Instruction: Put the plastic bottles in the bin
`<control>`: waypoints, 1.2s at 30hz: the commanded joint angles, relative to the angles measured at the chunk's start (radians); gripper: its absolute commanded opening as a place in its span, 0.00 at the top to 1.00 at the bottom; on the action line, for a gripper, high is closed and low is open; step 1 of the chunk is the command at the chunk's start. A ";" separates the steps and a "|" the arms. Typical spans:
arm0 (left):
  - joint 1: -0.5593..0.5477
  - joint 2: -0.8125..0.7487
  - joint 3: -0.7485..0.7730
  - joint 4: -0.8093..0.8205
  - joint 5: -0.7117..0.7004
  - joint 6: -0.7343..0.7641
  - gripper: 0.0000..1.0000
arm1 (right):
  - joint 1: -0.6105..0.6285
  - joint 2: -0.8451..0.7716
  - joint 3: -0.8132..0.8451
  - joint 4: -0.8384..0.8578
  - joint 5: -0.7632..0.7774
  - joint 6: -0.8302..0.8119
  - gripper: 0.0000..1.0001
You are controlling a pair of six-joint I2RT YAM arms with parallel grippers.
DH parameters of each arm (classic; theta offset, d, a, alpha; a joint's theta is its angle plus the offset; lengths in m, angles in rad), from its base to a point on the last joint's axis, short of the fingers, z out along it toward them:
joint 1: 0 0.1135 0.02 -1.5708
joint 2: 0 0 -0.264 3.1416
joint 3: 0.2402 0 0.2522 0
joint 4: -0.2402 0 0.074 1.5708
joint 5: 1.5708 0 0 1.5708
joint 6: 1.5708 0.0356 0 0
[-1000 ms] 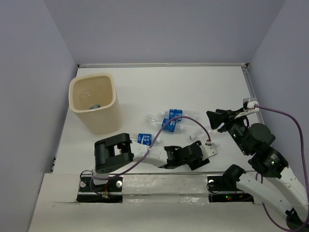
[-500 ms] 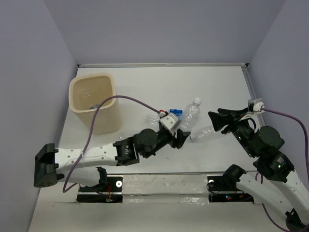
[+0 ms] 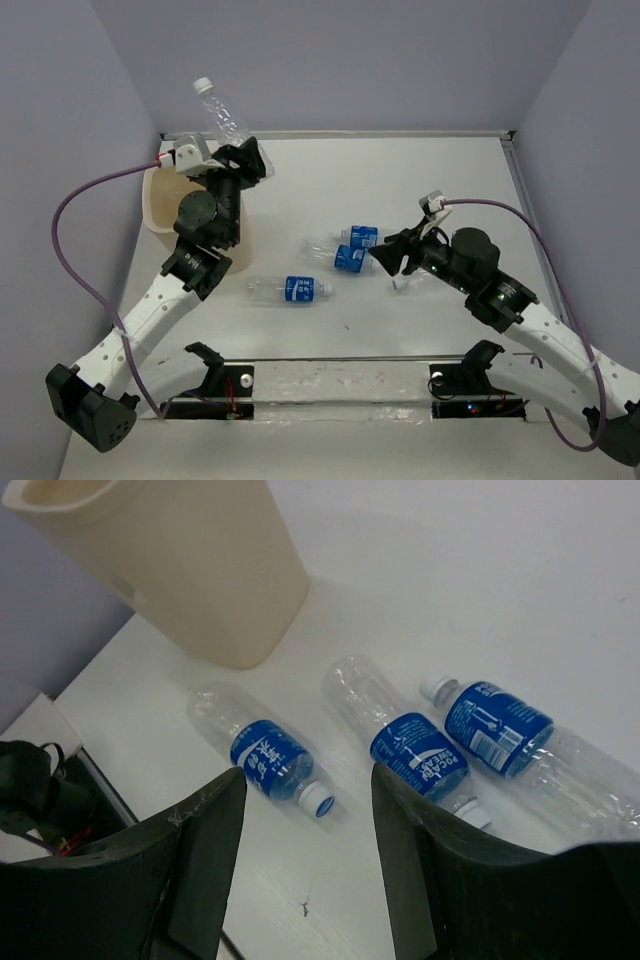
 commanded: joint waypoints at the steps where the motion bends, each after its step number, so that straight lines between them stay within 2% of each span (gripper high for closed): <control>1: 0.157 0.033 0.120 -0.049 -0.026 -0.025 0.59 | -0.001 0.053 -0.030 0.205 -0.136 0.037 0.41; 2: 0.228 0.035 0.129 -0.093 -0.007 -0.023 0.59 | -0.001 0.096 -0.033 0.232 -0.165 0.040 0.41; 5: 0.344 0.033 0.142 -0.147 0.002 0.010 0.59 | 0.033 0.167 -0.023 0.250 -0.181 0.031 0.41; 9: 0.433 0.030 0.105 -0.133 -0.022 0.097 0.59 | 0.083 0.274 -0.003 0.292 -0.182 0.014 0.41; 13: 0.444 0.035 -0.008 -0.005 -0.082 0.298 0.56 | 0.152 0.409 0.060 0.291 -0.207 -0.030 0.39; 15: 0.444 0.050 -0.039 0.020 -0.092 0.348 0.56 | 0.210 0.504 0.127 0.267 -0.193 -0.084 0.35; 16: 0.444 0.050 -0.053 0.023 -0.092 0.357 0.55 | 0.226 0.536 0.150 0.238 -0.190 -0.104 0.30; 17: 0.444 0.042 -0.084 0.037 -0.078 0.360 0.53 | 0.250 0.597 0.196 0.204 -0.189 -0.136 0.28; 19: 0.445 0.029 -0.128 0.049 -0.056 0.351 0.38 | 0.260 0.659 0.242 0.172 -0.186 -0.167 0.20; 21: 0.444 0.015 -0.139 0.049 -0.064 0.346 0.20 | 0.274 0.755 0.311 0.123 -0.176 -0.210 0.17; 22: 0.444 0.012 -0.136 0.045 -0.078 0.346 0.08 | 0.287 0.788 0.337 0.115 -0.169 -0.225 0.14; 23: 0.444 0.006 -0.133 0.034 -0.082 0.348 0.03 | 0.300 0.853 0.383 0.061 -0.155 -0.251 0.14; 28: 0.444 -0.033 -0.113 -0.007 -0.037 0.303 0.01 | 0.364 1.009 0.489 -0.002 -0.092 -0.407 0.11; 31: 0.444 -0.069 -0.099 -0.037 0.022 0.268 0.01 | 0.375 1.068 0.535 -0.022 -0.035 -0.452 0.09; 36: 0.444 -0.137 -0.073 -0.100 0.089 0.201 0.01 | 0.384 1.141 0.628 -0.052 -0.032 -0.498 0.09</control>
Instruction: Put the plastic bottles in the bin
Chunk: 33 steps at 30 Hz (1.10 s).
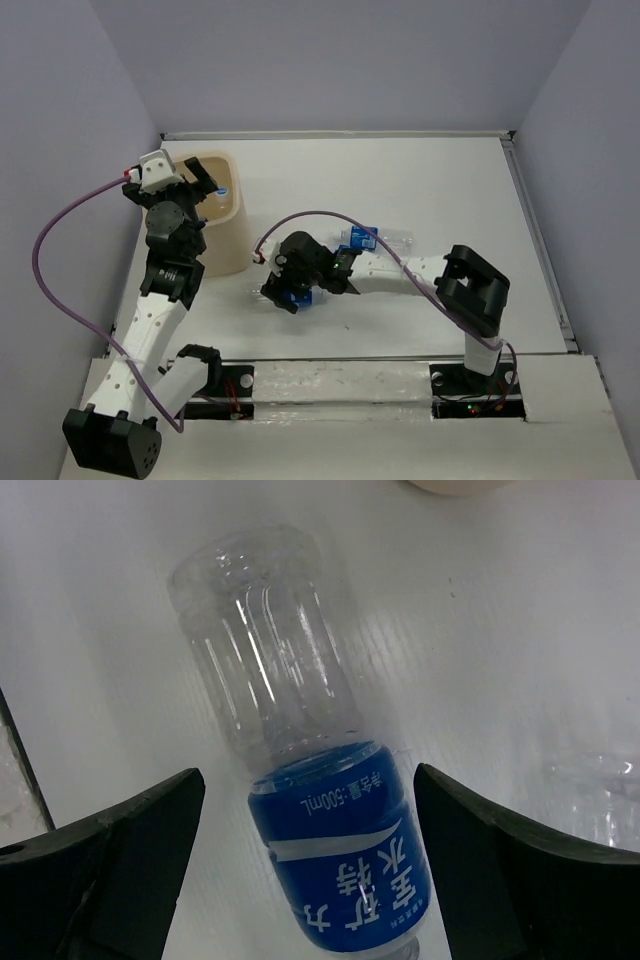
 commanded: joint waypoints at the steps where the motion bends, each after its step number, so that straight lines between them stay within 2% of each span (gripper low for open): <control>1: 0.003 -0.073 0.079 -0.026 0.087 -0.097 0.01 | 0.010 0.052 0.106 -0.034 0.027 -0.080 0.09; 3: 0.003 -0.094 0.104 -0.087 0.120 -0.133 0.01 | 0.019 0.087 0.146 -0.046 0.018 -0.085 0.09; 10: 0.003 -0.200 0.151 -0.286 0.400 -0.245 0.01 | 0.060 0.230 0.247 -0.066 0.014 -0.090 0.11; 14: 0.003 -0.263 0.098 -0.391 0.500 -0.286 0.01 | 0.060 0.224 0.261 -0.047 0.011 -0.059 0.24; 15: 0.003 -0.292 0.064 -0.394 0.514 -0.308 0.01 | 0.070 0.198 0.258 -0.031 0.024 -0.036 0.34; 17: 0.003 -0.326 0.030 -0.389 0.563 -0.337 0.01 | 0.070 0.150 0.241 -0.021 0.032 -0.009 0.37; 18: 0.003 -0.344 -0.002 -0.370 0.589 -0.360 0.01 | 0.070 0.117 0.228 -0.007 0.037 0.001 0.43; 19: 0.005 -0.358 -0.011 -0.359 0.639 -0.363 0.01 | 0.070 0.080 0.214 -0.002 0.044 0.016 0.45; 23: 0.003 -0.441 0.013 -0.348 0.638 -0.364 0.01 | 0.070 -0.171 0.145 0.030 0.134 0.090 0.50; 25: -0.003 -0.467 0.056 -0.346 0.628 -0.403 0.01 | 0.070 -0.247 0.157 0.052 0.190 0.102 0.50; 29: -0.049 -0.510 0.079 -0.285 0.678 -0.464 0.01 | 0.057 -0.258 0.266 0.101 0.250 0.104 0.52; 33: -0.106 -0.584 0.087 -0.283 0.632 -0.460 0.01 | 0.005 -0.175 0.423 0.199 0.247 0.045 0.53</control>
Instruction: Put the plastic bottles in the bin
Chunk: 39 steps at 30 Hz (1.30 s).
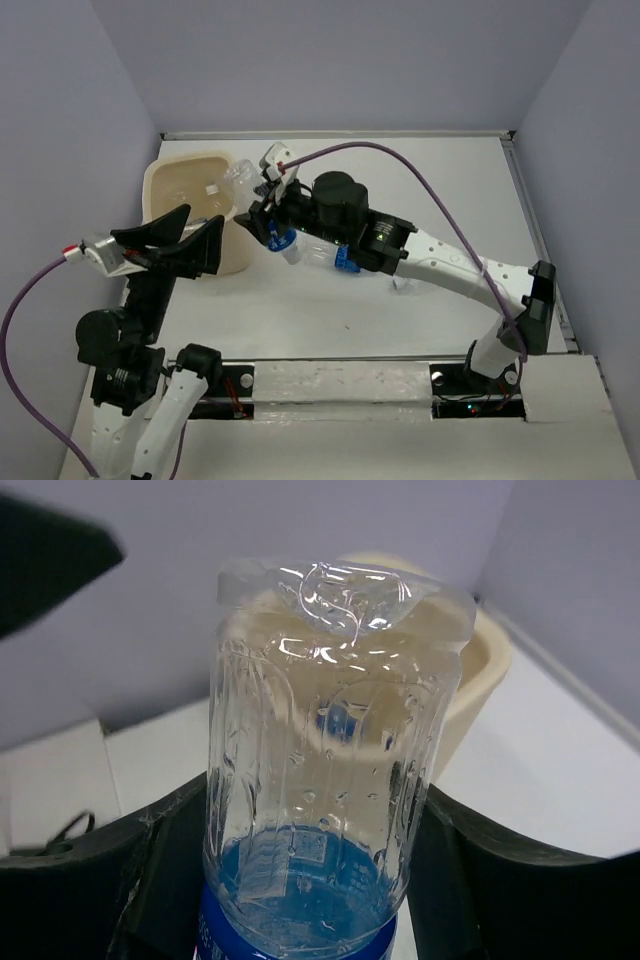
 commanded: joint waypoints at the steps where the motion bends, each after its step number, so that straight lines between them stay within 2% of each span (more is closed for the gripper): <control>1: -0.047 -0.067 0.012 0.068 -0.028 -0.022 0.01 | -0.069 0.141 0.199 0.146 0.025 -0.030 0.54; 6: -0.086 -0.180 -0.083 0.074 -0.174 0.012 0.01 | -0.116 0.351 0.473 0.270 -0.139 0.059 0.55; 10: -0.087 -0.231 -0.126 0.045 -0.292 0.039 0.01 | -0.127 0.517 0.625 0.453 -0.167 0.130 0.55; 12: -0.098 -0.232 -0.125 0.036 -0.298 0.047 0.01 | -0.136 0.623 0.734 0.527 -0.179 0.180 0.55; 16: -0.115 -0.231 -0.132 0.039 -0.304 0.053 0.01 | -0.136 0.781 0.916 0.547 -0.220 0.251 0.55; 18: -0.113 -0.234 -0.135 0.041 -0.306 0.055 0.01 | -0.136 0.804 0.918 0.556 -0.225 0.270 0.55; 20: -0.115 -0.235 -0.137 0.042 -0.306 0.053 0.01 | -0.136 0.803 0.862 0.565 -0.217 0.277 0.54; 21: -0.115 -0.234 -0.140 0.045 -0.301 0.053 0.01 | -0.136 0.795 0.833 0.576 -0.223 0.277 0.44; 25: -0.115 -0.217 -0.145 0.053 -0.275 0.056 0.01 | -0.136 0.738 0.730 0.551 -0.214 0.257 0.17; 28: -0.115 -0.193 -0.148 0.058 -0.254 0.067 0.01 | -0.136 0.643 0.668 0.496 -0.185 0.208 0.11; 31: -0.113 -0.144 -0.146 0.065 -0.211 0.070 0.01 | -0.146 0.505 0.566 0.436 -0.159 0.162 0.11; 34: -0.112 -0.088 -0.143 0.073 -0.130 0.062 0.01 | -0.176 0.321 0.337 0.429 -0.148 0.162 0.12; 36: -0.113 -0.019 -0.140 0.085 -0.061 0.027 0.01 | -0.198 0.222 0.192 0.432 -0.132 0.178 0.16; 37: -0.112 0.034 -0.134 0.090 -0.001 0.003 0.01 | -0.219 0.115 0.032 0.430 -0.087 0.187 0.19; 39: -0.112 0.091 -0.125 0.094 0.048 -0.028 0.01 | -0.245 -0.051 -0.136 0.426 0.003 0.205 0.27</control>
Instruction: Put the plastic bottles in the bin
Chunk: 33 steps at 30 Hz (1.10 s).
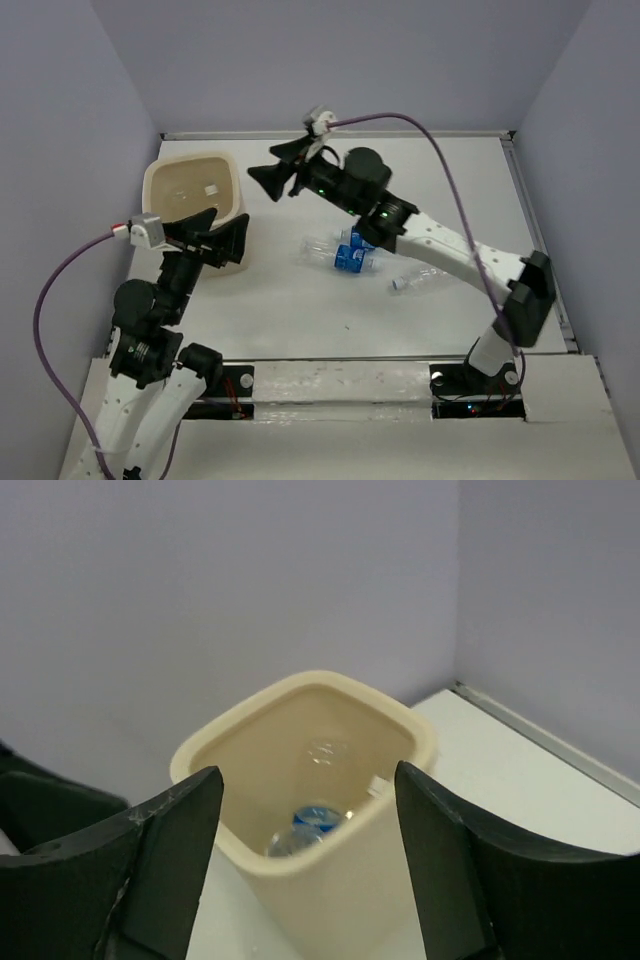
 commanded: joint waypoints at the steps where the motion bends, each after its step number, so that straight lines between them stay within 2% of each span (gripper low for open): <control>1: 0.000 0.150 0.013 0.056 0.210 -0.074 0.01 | -0.077 -0.301 -0.411 0.017 0.175 0.032 0.30; 3: -0.008 0.228 0.005 0.094 0.246 -0.132 0.01 | -0.129 -0.412 -0.561 -0.018 0.204 0.098 0.39; 4: -0.013 0.278 -0.004 0.109 0.269 -0.152 0.01 | -0.147 -0.515 -0.691 -0.038 0.235 0.124 0.53; 6: -0.048 0.328 -0.010 0.151 0.254 -0.181 0.01 | -0.187 -0.611 -0.799 -0.107 0.257 0.182 0.65; 7: -0.116 0.351 -0.012 0.160 0.188 -0.198 0.01 | -0.187 -0.654 -0.844 -0.135 0.276 0.201 0.72; 9: -0.218 0.428 -0.009 0.168 0.078 -0.203 0.01 | -0.200 -0.770 -0.955 -0.189 0.303 0.244 0.77; 10: -0.327 0.456 -0.003 0.166 -0.059 -0.214 0.01 | -0.200 -0.806 -0.990 -0.232 0.318 0.259 0.79; 13: -0.457 0.594 0.020 0.140 -0.279 -0.256 0.01 | -0.200 -0.941 -1.095 -0.301 0.356 0.300 0.80; 14: -0.495 0.665 0.025 0.134 -0.311 -0.311 0.01 | -0.200 -0.975 -1.117 -0.312 0.361 0.305 0.79; 18: -0.505 0.803 0.001 0.120 -0.426 -0.499 0.01 | -0.200 -1.123 -1.165 -0.417 0.373 0.311 0.77; 24: -0.507 0.940 -0.027 0.151 -0.475 -0.683 0.01 | -0.200 -1.233 -1.194 -0.494 0.358 0.314 0.68; 28: -0.500 1.009 -0.046 0.195 -0.503 -0.740 0.01 | -0.200 -1.273 -1.212 -0.513 0.304 0.319 0.60; 33: -0.477 1.125 -0.024 0.235 -0.461 -0.747 0.01 | -0.200 -1.283 -1.229 -0.517 0.225 0.304 0.58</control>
